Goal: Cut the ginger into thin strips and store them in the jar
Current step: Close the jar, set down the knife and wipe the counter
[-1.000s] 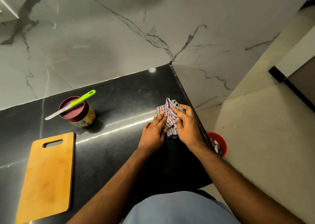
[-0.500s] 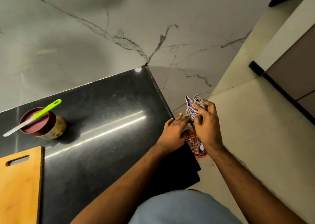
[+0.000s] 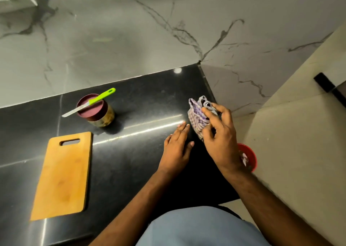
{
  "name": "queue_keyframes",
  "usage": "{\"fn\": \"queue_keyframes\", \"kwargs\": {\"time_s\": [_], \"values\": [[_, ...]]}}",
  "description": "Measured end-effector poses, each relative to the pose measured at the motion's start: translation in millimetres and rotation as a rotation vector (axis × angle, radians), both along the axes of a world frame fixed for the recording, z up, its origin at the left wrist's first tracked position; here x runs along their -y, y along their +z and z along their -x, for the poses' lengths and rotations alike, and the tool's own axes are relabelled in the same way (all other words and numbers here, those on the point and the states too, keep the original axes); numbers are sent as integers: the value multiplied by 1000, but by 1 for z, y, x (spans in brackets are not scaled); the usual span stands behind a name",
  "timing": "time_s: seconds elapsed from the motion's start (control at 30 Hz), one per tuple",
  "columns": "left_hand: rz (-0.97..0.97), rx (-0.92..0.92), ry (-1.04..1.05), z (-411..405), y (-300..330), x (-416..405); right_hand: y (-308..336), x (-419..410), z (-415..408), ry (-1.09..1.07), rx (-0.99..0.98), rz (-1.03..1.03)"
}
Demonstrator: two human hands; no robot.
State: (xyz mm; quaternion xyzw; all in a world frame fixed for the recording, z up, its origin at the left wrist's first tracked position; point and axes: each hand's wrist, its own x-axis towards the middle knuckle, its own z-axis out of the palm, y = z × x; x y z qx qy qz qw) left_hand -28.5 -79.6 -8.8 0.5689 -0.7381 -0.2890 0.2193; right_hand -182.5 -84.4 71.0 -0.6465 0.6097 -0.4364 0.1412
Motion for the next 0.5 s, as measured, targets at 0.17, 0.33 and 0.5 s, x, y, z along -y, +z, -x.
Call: {"fn": "queue_keyframes", "kwargs": {"time_s": [0.17, 0.33, 0.5], "values": [[5, -9, 93, -65, -7, -25, -10, -16, -65, 200, 96, -76], [-11, 66, 170, -116, -4, -56, -23, -27, -112, 279, 181, -168], [-57, 111, 242, -153, -7, -76, -33, -30, -148, 293, 264, -274]]}}
